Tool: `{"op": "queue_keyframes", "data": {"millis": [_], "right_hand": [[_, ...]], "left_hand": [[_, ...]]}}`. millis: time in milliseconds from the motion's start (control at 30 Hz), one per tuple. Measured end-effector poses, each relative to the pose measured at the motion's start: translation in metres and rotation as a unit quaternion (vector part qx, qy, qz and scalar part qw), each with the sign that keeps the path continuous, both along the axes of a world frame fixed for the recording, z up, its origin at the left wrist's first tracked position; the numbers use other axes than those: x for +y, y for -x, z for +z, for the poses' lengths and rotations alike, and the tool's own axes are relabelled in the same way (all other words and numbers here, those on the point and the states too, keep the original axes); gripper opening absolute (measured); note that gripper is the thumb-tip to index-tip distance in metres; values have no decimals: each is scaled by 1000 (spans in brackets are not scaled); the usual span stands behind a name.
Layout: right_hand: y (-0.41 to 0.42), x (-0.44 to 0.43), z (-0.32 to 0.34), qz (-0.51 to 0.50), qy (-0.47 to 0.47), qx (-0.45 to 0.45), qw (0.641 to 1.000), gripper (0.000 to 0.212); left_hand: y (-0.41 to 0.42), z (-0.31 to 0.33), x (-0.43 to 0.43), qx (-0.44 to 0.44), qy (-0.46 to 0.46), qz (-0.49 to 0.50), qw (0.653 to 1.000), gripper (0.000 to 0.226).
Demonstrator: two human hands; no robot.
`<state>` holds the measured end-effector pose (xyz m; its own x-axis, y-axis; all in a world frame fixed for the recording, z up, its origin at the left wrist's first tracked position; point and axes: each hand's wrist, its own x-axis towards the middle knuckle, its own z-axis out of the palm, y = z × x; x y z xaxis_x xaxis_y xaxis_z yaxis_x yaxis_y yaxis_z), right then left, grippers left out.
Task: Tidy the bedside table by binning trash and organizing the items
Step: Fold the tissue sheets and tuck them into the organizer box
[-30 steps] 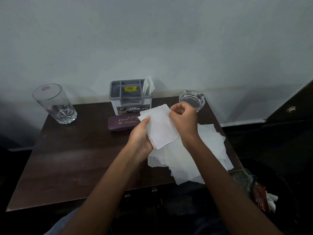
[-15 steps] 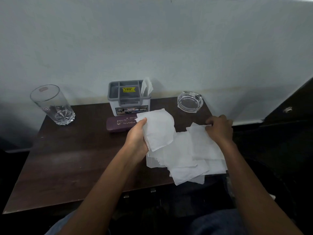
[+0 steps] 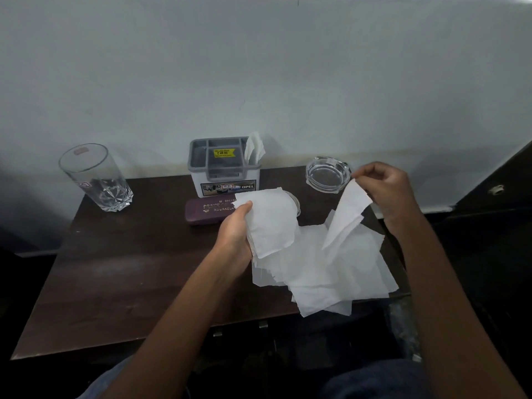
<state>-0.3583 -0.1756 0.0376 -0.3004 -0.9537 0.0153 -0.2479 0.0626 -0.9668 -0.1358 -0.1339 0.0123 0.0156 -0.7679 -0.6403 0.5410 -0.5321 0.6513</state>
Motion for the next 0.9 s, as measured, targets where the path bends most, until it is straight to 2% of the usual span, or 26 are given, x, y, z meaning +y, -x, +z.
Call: {"op": "queue_keyframes", "data": {"millis": [133,233,300,567,767,900], "right_hand": [[-18,1,0,41,4,6,999,25],[-32,2,-5,72,-7,17,997,18],[-37,2,-4,81,-4,11,997,20],[-41,0,28,11,129,-47,990,27],[-48,7,43,30,126,-68,989,15],[-52,14,55,121,112,-32,986,18]], "left_hand": [[-1,-2,-2,-29,1,7,1000,34],[-4,-3,-3,-65,11,15,998,20],[-6,-3,-4,-83,17,25,996,15],[-13,2,-8,-131,71,59,987,15],[-14,5,-8,-98,80,66,990,17],[-15,7,-7,-18,61,47,997,16]]}}
